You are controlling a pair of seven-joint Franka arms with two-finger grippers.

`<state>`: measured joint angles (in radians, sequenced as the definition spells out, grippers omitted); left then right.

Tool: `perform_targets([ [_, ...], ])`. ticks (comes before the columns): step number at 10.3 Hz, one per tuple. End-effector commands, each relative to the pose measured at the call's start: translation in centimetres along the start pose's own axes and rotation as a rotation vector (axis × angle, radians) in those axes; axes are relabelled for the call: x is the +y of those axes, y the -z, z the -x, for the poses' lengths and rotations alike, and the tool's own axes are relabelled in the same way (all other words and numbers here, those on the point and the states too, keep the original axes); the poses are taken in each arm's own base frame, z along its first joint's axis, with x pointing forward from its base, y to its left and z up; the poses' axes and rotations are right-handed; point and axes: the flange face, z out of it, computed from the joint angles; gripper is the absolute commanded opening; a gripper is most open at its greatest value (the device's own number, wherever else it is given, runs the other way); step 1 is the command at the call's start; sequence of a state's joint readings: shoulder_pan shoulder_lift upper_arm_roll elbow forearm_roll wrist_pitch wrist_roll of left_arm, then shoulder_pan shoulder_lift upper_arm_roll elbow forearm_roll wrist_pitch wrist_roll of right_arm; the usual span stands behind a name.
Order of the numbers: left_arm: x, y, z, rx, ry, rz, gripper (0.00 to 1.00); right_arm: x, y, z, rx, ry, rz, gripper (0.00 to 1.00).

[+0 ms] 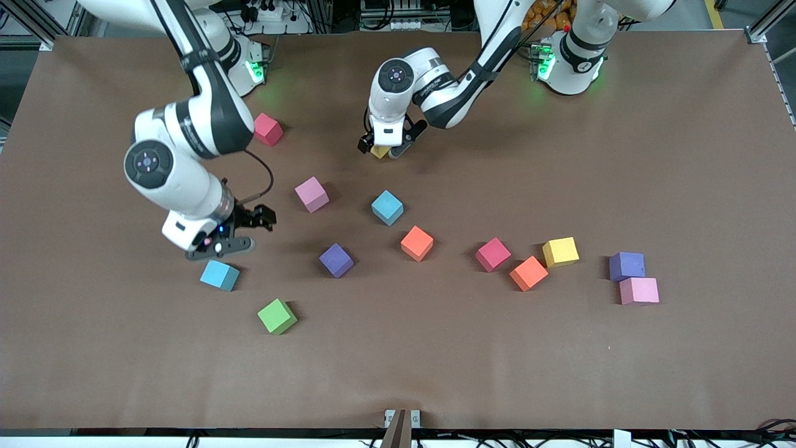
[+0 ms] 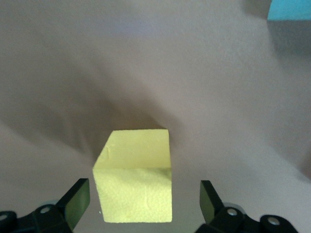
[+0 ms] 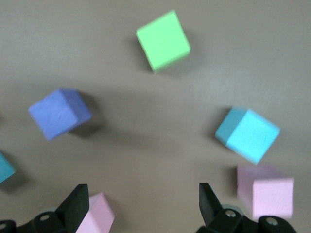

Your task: Form number 2 with 11 blocks

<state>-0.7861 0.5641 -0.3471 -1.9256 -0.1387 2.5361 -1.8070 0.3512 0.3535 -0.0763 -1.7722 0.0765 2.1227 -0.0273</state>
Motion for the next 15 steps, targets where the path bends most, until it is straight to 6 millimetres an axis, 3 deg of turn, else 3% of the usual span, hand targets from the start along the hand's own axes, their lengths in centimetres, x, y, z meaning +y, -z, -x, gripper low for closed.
perform_targets([
  [1, 0.5, -0.9, 0.6, -0.007, 0.023, 0.01, 1.0, 3.8, -4.3, -6.3, 0.006, 0.111, -0.004, 1.0],
  [4, 0.2, -1.9, 0.5, -0.004, 0.026, -0.005, 1.0, 6.2, -8.6, -10.9, 0.046, 0.152, -0.066, 1.0],
  [6, 0.1, -2.3, 0.3, 0.002, 0.026, -0.011, 1.0, 4.6, -9.9, -12.4, 0.064, 0.163, -0.081, 1.0],
  [8, 0.1, -2.5, 0.3, 0.01, 0.0, -0.012, 0.7, 3.7, -10.9, -12.9, 0.07, 0.175, -0.077, 1.0],
  [10, -0.1, -2.7, 0.5, 0.044, -0.058, -0.01, 0.33, 2.4, -11.8, -13.2, 0.075, 0.181, -0.074, 1.0],
  [12, -0.5, -2.0, 1.0, 0.098, -0.185, 0.002, 0.2, 2.4, -12.6, -13.2, 0.07, 0.183, -0.07, 1.0],
  [15, -1.0, 1.1, 0.1, 0.111, -0.416, -0.099, 0.15, 2.6, -13.5, -13.3, 0.081, 0.183, -0.059, 1.0],
])
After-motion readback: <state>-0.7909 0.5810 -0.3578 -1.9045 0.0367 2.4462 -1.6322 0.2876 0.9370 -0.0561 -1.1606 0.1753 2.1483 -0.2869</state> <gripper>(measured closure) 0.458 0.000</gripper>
